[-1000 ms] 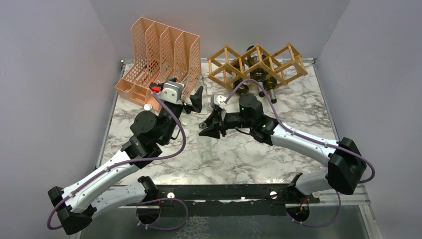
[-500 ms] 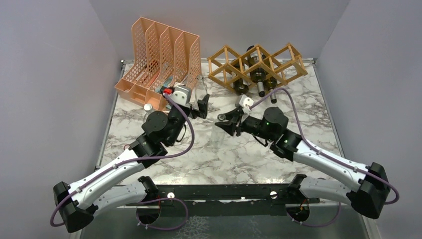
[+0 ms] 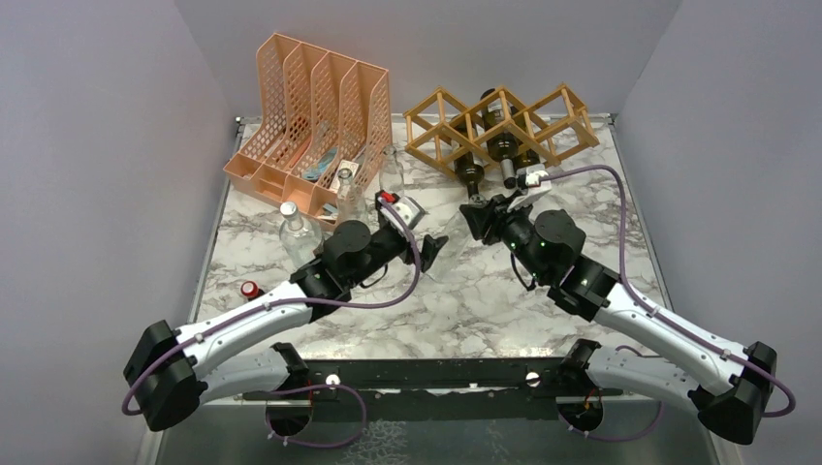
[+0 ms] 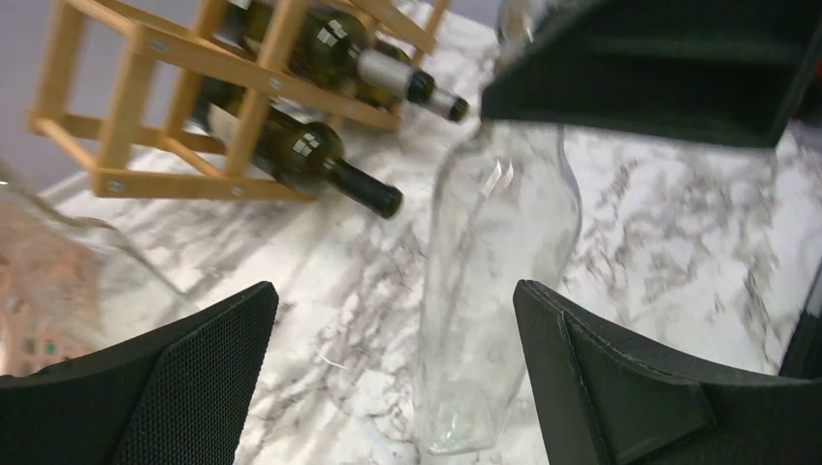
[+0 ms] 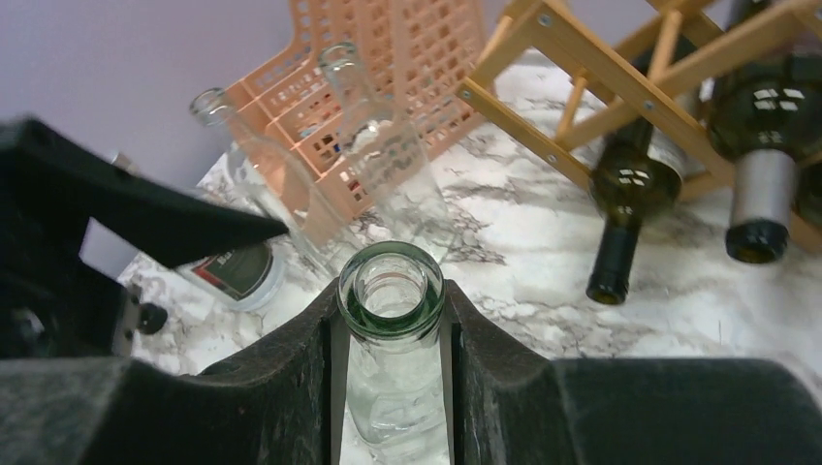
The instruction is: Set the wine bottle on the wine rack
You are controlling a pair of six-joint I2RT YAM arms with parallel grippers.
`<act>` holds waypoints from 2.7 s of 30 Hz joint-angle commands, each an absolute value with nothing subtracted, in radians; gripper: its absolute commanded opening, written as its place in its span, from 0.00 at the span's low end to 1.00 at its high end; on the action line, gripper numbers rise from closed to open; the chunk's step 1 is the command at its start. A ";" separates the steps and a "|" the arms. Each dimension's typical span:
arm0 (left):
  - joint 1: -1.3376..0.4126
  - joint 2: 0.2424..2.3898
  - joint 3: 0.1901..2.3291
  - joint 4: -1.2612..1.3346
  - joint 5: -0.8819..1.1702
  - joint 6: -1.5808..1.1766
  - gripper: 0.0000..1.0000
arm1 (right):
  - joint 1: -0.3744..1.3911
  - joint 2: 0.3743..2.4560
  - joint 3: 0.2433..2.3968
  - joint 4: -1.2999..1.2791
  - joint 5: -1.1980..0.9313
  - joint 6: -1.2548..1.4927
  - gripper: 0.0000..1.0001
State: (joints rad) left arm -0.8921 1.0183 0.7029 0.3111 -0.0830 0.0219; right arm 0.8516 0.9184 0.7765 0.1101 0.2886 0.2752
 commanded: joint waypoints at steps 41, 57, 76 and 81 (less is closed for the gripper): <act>-0.911 1.328 0.566 0.665 0.154 0.177 0.61 | 0.854 0.971 0.993 -0.190 0.517 0.753 0.03; -0.910 1.378 0.680 0.700 0.150 0.565 0.00 | 0.854 0.845 1.076 -0.462 0.439 0.525 0.72; -0.913 1.422 0.775 0.714 0.299 1.359 0.00 | 0.854 0.967 1.226 -0.789 0.215 0.242 0.75; -0.913 1.437 0.823 0.716 0.346 1.488 0.00 | 0.854 1.011 1.231 -0.802 0.193 0.255 0.75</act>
